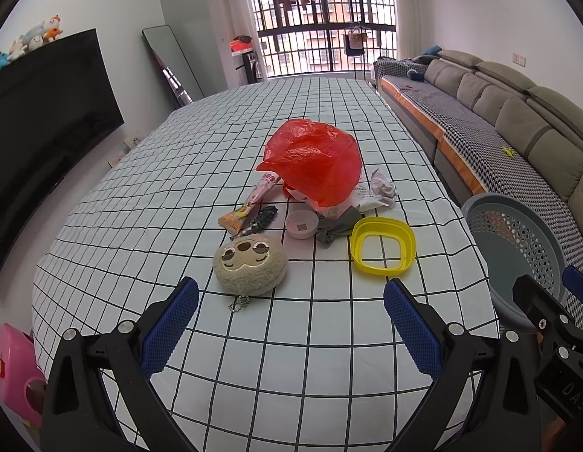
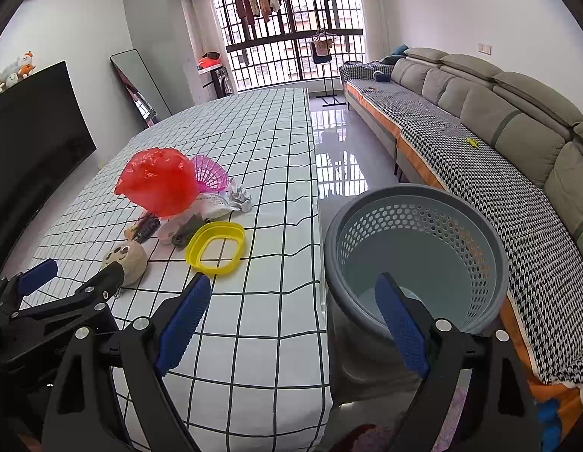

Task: Collect trash
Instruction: 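Move the right tool toward the yellow lid and close on its rim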

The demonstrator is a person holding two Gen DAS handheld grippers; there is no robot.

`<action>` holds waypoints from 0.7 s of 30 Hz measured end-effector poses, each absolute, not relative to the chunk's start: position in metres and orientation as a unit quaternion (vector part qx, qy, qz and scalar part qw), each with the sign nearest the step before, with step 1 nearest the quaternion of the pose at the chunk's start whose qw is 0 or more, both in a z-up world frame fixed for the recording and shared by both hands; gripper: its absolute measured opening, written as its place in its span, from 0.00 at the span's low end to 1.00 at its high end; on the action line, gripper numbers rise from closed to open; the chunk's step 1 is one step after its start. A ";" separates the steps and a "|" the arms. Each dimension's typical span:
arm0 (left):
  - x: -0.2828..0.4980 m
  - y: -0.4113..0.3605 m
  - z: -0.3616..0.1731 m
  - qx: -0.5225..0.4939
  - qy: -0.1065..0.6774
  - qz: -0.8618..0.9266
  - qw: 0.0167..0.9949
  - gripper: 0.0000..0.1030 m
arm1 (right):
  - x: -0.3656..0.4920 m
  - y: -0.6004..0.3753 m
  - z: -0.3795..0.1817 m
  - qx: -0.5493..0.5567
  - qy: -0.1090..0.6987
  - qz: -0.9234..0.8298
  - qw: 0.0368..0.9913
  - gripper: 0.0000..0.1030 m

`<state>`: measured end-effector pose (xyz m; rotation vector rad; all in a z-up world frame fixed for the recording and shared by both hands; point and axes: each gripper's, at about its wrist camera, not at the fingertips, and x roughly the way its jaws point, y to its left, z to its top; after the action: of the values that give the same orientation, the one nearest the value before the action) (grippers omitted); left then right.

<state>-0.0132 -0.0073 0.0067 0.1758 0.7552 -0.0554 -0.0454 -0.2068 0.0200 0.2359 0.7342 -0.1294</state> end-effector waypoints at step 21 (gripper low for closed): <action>0.010 0.074 -0.022 0.075 0.394 0.041 0.915 0.94 | 0.003 -0.165 -0.025 0.113 0.423 0.019 0.899 0.83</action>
<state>0.0103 0.0745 -0.0225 0.1542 0.8118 0.0847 0.0026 -0.1649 -0.0251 0.2337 0.8752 0.0384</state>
